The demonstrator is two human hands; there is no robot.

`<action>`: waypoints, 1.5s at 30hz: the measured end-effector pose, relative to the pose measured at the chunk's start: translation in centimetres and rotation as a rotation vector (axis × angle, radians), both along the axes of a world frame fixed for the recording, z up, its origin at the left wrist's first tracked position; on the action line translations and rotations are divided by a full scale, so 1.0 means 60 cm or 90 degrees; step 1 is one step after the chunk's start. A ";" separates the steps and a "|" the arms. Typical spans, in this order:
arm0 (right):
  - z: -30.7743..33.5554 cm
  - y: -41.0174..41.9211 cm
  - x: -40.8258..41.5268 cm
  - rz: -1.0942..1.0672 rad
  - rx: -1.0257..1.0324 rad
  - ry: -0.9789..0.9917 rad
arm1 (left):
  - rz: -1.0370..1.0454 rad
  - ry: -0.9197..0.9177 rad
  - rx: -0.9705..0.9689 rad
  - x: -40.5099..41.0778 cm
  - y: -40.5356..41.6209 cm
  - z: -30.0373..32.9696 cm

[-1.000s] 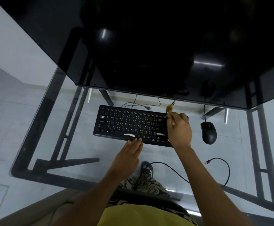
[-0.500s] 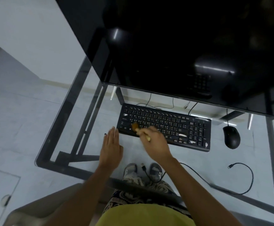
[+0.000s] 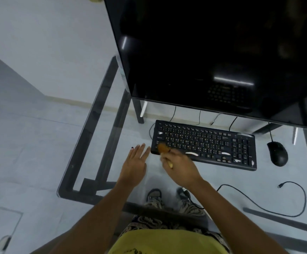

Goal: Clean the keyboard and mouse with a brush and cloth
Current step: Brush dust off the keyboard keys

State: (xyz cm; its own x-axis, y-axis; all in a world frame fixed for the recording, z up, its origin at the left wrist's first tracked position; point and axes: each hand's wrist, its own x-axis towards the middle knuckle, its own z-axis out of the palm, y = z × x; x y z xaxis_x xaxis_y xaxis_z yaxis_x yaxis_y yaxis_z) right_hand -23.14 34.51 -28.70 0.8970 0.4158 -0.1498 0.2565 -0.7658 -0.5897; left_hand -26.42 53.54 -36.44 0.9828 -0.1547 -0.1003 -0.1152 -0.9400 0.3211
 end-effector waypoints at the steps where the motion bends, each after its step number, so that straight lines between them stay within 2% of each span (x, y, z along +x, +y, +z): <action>1: 0.005 0.008 -0.005 0.040 0.006 0.048 | -0.009 0.001 0.000 0.004 0.006 0.000; 2: 0.007 0.012 -0.004 0.022 0.030 0.062 | -0.016 -0.003 0.001 0.007 0.011 0.000; 4: 0.007 0.013 -0.001 -0.114 0.082 -0.031 | -0.030 -0.011 0.004 0.011 0.017 0.001; 6: 0.012 0.015 0.000 -0.161 0.036 -0.086 | -0.052 -0.014 0.017 0.013 0.022 0.003; 7: 0.012 0.017 -0.001 -0.106 0.022 -0.063 | -0.065 -0.014 0.019 0.014 0.024 0.003; 9: 0.013 0.017 -0.007 0.018 0.029 0.060 | -0.081 -0.023 0.018 0.018 0.027 0.003; 10: 0.015 0.014 -0.006 0.022 0.045 0.092 | -0.086 -0.027 0.021 0.020 0.028 0.004; 13: 0.012 0.004 0.002 -0.145 0.064 0.003 | -0.098 -0.044 0.029 0.024 0.030 0.007; 14: 0.017 0.005 0.005 -0.145 0.039 0.011 | -0.101 -0.049 0.031 0.024 0.030 0.006; 16: 0.026 0.009 0.007 -0.058 0.002 0.145 | -0.106 -0.048 0.033 0.023 0.031 0.003; 18: 0.040 0.006 0.014 -0.066 0.044 0.238 | -0.105 -0.047 0.038 0.023 0.032 0.002; 19: 0.044 0.000 0.023 -0.114 0.084 0.216 | -0.105 -0.048 0.041 0.024 0.032 0.002; 21: 0.040 -0.017 0.052 -0.235 0.127 0.072 | -0.108 -0.051 0.033 0.028 0.034 0.001; 23: 0.031 -0.026 0.082 -0.335 0.092 -0.055 | -0.111 -0.045 0.022 0.033 0.035 0.001; 25: 0.018 -0.019 0.100 -0.382 0.024 -0.100 | -0.116 -0.057 0.021 0.040 0.037 0.002; 26: 0.011 -0.010 0.105 -0.360 -0.010 -0.085 | -0.117 -0.064 0.024 0.043 0.037 0.004; 28: 0.000 0.012 0.109 -0.224 -0.028 -0.007 | -0.119 -0.087 0.032 0.050 0.033 0.008; 30: 0.001 0.032 0.117 -0.135 0.084 0.092 | -0.120 -0.104 0.037 0.056 0.033 0.008; 31: 0.008 0.040 0.121 -0.153 0.147 0.121 | -0.121 -0.107 0.037 0.058 0.034 0.008; 33: 0.007 0.051 0.132 -0.245 0.187 0.080 | -0.117 -0.105 0.041 0.056 0.038 0.007; 35: 0.004 0.054 0.133 -0.311 0.085 -0.012 | -0.122 -0.110 0.037 0.052 0.037 0.005; 37: 0.003 0.065 0.136 -0.254 0.061 0.016 | -0.122 -0.113 0.033 0.050 0.036 0.005; 39: 0.014 0.079 0.135 -0.166 0.155 0.131 | -0.120 -0.102 0.027 0.052 0.036 0.006; 40: 0.018 0.083 0.134 -0.163 0.180 0.142 | -0.119 -0.097 0.019 0.052 0.036 0.007; 41: 0.016 0.085 0.136 -0.197 0.182 0.109 | -0.117 -0.092 0.010 0.052 0.036 0.008; 43: 0.011 0.080 0.136 -0.264 0.088 -0.023 | -0.114 -0.085 -0.003 0.052 0.037 0.009; 45: 0.011 0.079 0.137 -0.185 0.082 0.033 | -0.113 -0.091 -0.009 0.052 0.039 0.011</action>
State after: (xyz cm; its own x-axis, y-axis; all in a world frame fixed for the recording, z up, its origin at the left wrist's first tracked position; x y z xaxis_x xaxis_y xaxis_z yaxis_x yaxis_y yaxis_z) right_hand -14.92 39.27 -28.05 0.9737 0.1611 -0.1609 0.0048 -0.7209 -0.6930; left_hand -23.31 55.86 -35.80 0.9441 -0.3271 0.0416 -0.3239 -0.8966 0.3019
